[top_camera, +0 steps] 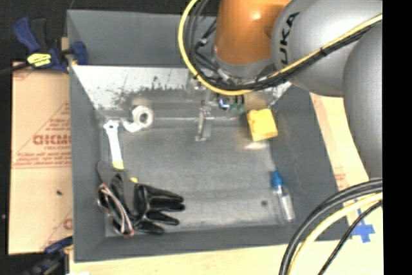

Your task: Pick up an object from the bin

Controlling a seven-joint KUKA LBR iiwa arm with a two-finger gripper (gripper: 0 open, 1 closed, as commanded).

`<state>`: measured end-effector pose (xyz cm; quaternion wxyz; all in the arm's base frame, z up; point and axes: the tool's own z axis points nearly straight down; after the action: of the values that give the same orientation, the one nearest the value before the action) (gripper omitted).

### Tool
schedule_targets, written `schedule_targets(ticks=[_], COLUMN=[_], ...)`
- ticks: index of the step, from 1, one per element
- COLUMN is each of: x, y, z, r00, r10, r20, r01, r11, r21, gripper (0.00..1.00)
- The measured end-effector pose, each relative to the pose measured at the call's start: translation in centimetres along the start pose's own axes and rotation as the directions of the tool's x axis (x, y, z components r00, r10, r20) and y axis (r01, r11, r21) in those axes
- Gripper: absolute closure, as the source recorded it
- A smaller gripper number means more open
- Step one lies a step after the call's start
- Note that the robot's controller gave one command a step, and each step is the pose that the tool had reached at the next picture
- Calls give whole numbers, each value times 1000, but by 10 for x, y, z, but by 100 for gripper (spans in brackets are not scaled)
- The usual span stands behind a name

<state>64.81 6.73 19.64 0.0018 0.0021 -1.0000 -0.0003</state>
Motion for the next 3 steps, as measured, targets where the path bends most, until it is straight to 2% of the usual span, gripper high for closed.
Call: schedule_targets(ticks=[1,2,3], x=[0,80,67], y=[0,56,50], z=[-5,130,51], r00=[1000,1000,994], r10=[2,-24,110], r20=[6,-4,10], r01=[-2,24,-109], r11=[1000,1000,994], r21=[0,-1,-2], gripper=[0,0,0])
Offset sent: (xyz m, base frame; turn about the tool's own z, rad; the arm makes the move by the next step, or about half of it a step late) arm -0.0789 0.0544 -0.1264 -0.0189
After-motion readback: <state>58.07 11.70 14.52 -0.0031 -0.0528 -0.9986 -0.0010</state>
